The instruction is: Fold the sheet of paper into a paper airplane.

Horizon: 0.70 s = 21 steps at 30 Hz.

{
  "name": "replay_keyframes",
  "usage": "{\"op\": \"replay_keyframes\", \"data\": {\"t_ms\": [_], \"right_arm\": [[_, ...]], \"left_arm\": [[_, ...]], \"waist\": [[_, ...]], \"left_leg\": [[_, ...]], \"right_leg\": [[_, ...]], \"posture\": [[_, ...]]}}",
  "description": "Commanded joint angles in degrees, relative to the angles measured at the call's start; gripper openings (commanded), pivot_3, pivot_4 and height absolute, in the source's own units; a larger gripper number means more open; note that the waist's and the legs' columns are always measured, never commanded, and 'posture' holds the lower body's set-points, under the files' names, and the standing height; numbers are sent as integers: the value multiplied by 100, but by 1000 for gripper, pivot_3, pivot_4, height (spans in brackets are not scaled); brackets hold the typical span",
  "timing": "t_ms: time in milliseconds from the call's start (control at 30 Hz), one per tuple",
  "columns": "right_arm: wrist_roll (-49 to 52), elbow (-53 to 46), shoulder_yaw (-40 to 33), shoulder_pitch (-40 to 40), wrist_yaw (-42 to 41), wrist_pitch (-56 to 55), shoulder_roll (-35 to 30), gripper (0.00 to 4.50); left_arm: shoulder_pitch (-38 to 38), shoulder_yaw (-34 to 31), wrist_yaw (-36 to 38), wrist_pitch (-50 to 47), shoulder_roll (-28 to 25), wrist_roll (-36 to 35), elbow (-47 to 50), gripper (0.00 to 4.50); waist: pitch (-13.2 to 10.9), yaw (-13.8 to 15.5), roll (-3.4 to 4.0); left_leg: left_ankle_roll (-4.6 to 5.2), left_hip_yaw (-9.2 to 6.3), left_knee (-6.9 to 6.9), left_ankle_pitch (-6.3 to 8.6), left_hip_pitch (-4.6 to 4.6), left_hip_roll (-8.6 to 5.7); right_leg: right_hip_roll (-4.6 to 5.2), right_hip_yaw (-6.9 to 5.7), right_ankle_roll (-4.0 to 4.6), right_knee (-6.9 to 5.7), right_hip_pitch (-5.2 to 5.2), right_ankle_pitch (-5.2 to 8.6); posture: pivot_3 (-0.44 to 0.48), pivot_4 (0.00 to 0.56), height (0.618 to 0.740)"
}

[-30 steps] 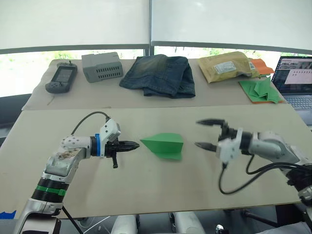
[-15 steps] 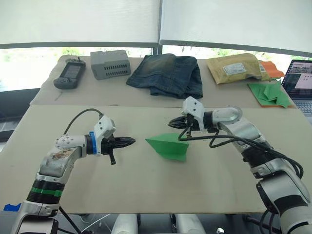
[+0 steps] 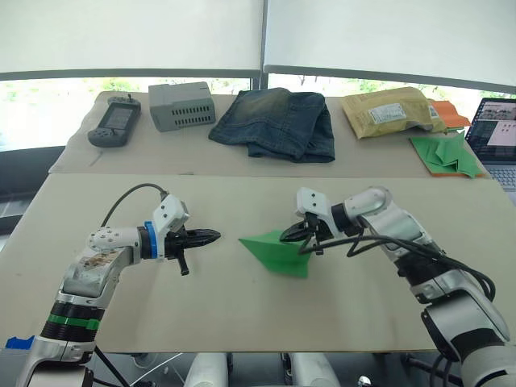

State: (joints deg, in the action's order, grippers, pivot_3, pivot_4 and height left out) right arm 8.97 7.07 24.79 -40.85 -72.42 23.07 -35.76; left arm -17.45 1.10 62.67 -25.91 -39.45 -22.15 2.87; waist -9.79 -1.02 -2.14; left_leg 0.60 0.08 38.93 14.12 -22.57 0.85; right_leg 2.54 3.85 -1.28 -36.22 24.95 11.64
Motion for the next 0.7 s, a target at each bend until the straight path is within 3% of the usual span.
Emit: {"op": "replay_keyframes", "data": {"t_ms": [33,400,700], "right_arm": [[254,-933,-316,214,36,495,-151,47],[488,-2607,-397,1362,703,1530,-194,47],[-27,-2547,-127,2027,1151,1107,-308,47]], "left_arm": [[-167,22,78,184,-37,44,-10,0],[-596,302,364,346,90,177,-459,0],[-616,587,973,-143,156,-289,57,0]], "waist": [[0,2,0],[0,6,0],[0,3,0]], "left_leg": [[0,0,0,0,-1,0],[0,0,6,0,-7,-2],[0,-1,7,0,-10,-2]], "right_leg": [[0,0,0,0,1,0],[-4,0,-4,2,2,2],[-5,0,-17,3,3,10]], "posture": [[0,150,728],[0,150,728],[0,150,728]]}}
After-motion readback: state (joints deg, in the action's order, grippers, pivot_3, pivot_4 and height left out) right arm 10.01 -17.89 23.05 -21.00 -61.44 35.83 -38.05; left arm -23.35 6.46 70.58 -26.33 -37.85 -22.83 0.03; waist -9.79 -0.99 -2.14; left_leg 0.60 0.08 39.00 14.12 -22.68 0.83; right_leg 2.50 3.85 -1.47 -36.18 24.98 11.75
